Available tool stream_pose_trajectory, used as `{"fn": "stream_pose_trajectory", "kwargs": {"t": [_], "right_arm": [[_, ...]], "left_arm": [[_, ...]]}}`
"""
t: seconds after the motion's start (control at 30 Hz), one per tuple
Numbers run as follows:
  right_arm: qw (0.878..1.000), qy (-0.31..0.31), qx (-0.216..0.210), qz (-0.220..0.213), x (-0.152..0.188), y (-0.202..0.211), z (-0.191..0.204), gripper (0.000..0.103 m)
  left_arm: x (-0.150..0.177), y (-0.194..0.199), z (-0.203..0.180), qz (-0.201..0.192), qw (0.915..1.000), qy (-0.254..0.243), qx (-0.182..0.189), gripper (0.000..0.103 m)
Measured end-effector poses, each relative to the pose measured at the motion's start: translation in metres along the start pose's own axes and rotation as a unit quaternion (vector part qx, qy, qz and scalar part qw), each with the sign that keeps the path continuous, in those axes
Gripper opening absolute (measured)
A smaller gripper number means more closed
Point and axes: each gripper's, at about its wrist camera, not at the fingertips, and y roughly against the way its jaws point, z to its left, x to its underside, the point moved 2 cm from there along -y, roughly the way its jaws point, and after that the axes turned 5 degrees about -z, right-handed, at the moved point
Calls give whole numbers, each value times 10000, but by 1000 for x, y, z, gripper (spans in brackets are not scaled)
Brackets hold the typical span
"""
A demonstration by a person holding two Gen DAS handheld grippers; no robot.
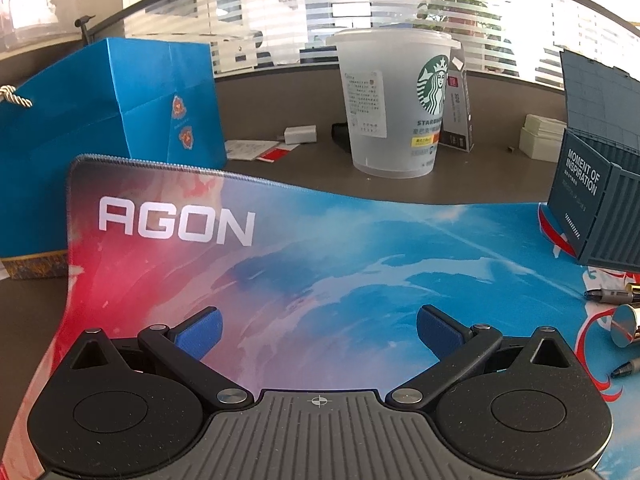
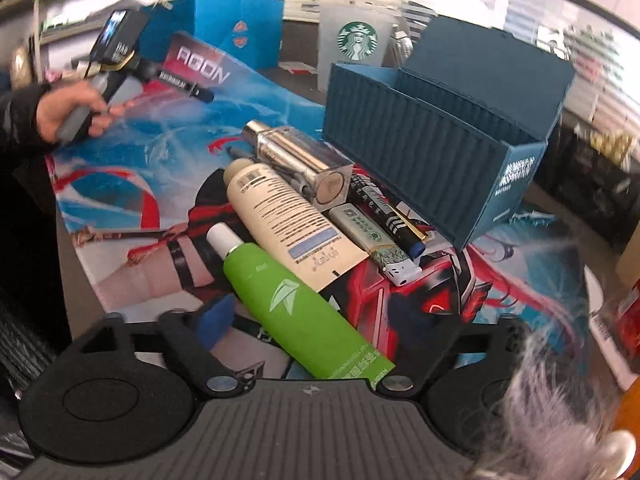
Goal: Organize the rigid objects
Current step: 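Move the right tool over the pile of toiletries beside the teal box, then grasp the green tube upright with the right tool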
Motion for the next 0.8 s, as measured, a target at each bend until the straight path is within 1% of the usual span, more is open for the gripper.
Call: {"fn": "stream_pose_trajectory", "kwargs": {"t": [0.1,0.17,0.33,0.53,0.67,0.77,0.8], "right_arm": [[9999,-82,-132,66,-1,0,-3,66],[9994,-224,-211,135,-2,0,-5,62],[9993,-222,-178,230,-5,1,-4,59],[9985,-231,-188,450,-10,0,-4,55],[9984,-48,-266,492,-13,1,8,42],[9984,208,-254,470,-15,2,23,34],[9983,334,-200,437,-16,2,30,33]], "left_arm": [[1,-2,0,47,10000,16,42,103],[1,-2,0,72,10000,35,49,103],[2,-7,1,221,9997,93,73,103],[3,-6,0,203,9997,45,86,103],[3,-6,0,209,9997,58,101,103],[3,-6,1,229,9996,101,114,103],[3,-7,2,251,9996,113,115,103]]}}
